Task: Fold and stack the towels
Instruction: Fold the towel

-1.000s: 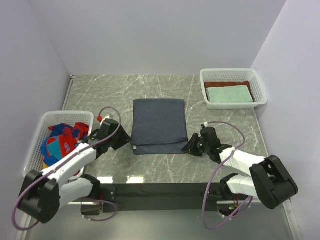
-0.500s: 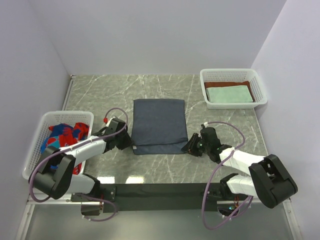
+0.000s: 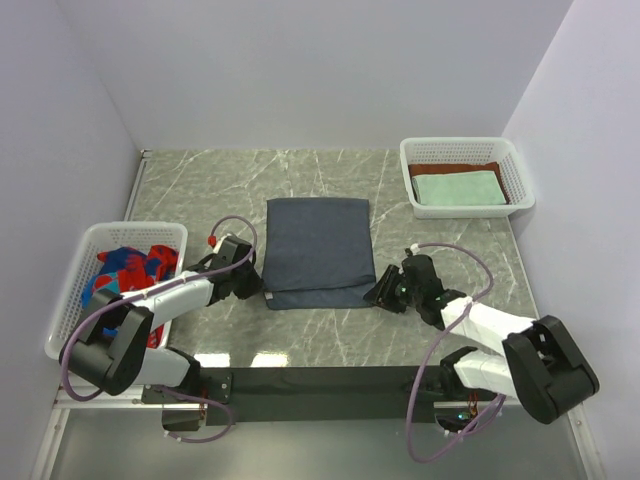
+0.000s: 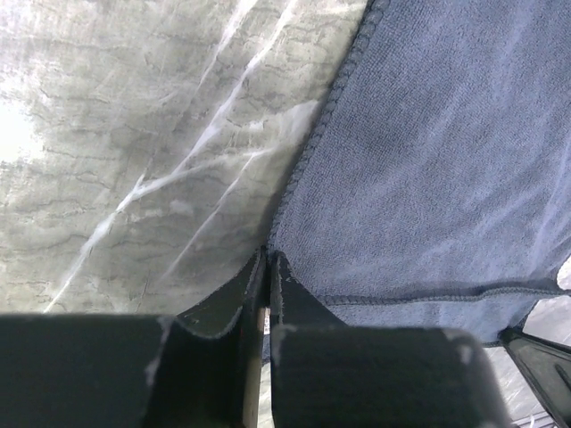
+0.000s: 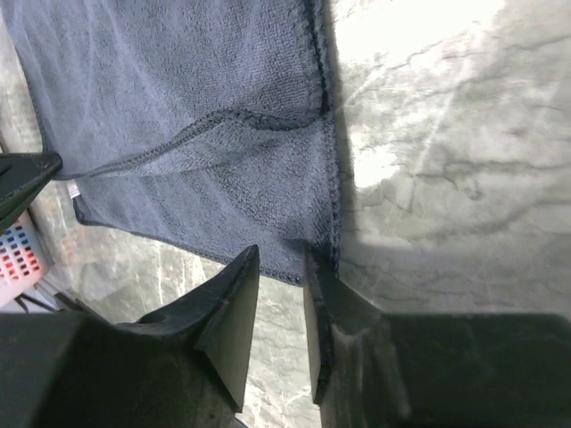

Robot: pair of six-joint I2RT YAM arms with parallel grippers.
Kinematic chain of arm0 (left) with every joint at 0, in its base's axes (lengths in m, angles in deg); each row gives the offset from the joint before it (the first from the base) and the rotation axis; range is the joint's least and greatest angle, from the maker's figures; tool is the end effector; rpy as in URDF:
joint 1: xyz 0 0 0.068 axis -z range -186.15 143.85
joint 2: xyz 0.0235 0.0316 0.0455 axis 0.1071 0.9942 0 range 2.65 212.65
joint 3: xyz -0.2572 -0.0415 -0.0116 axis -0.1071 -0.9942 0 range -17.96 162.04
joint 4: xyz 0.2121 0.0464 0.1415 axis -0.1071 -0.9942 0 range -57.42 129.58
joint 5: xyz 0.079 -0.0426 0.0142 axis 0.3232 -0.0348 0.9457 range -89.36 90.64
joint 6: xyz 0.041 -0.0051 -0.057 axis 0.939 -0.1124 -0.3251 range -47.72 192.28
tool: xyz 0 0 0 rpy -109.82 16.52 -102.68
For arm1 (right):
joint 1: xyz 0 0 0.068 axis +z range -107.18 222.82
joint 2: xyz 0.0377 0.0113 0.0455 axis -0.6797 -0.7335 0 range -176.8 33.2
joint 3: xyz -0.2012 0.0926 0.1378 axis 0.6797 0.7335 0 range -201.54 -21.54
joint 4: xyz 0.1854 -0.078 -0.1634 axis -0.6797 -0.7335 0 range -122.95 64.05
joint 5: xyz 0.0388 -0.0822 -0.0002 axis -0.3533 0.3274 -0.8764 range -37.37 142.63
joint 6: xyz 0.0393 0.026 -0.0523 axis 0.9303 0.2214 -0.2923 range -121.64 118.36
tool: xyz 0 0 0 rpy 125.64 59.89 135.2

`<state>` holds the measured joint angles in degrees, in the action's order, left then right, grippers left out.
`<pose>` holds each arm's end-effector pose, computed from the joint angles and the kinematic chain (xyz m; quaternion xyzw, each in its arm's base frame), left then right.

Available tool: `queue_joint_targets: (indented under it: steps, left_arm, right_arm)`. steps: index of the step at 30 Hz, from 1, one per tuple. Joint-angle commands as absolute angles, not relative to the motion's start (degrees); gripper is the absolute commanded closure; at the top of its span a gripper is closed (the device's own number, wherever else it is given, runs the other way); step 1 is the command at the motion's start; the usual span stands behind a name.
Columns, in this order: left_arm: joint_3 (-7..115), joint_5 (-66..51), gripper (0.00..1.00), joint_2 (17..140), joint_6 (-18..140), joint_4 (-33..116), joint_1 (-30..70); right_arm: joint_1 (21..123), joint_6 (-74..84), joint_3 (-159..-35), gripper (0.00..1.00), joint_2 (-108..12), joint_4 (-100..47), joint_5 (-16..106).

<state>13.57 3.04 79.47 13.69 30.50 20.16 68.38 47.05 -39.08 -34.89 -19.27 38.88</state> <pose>0.2274 -0.1097 0.1213 -0.2708 0.9125 -0.1917 0.2391 0.1928 0.1073 0.1077 0.1371 0.9043 0.3226 0.2436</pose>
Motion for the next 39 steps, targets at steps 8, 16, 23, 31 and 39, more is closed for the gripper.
queue_joint_targets:
  steps: [8,16,23,31,39]
  left_arm:
    - [15.09,2.4,0.94,78.68,15.41,31.76,20.66]
    - [15.35,2.49,0.94,76.31,15.68,31.15,21.1]
    - [15.53,2.75,0.94,75.08,16.38,31.14,21.54]
    - [14.65,2.66,0.93,73.5,17.08,31.94,21.63]
    - [14.12,2.84,0.93,73.23,17.97,32.37,21.71]
  right_arm:
    - [68.05,47.4,-46.58,0.38,-28.58,-29.63,48.76]
    - [67.96,51.18,-53.7,0.4,-34.64,-35.7,53.85]
    - [67.96,53.29,-61.69,0.41,-40.79,-43.87,57.82]
    - [69.89,50.66,-71.54,0.46,-47.13,-52.41,61.6]
    - [71.91,47.59,-75.42,0.54,-51.52,-47.75,59.49]
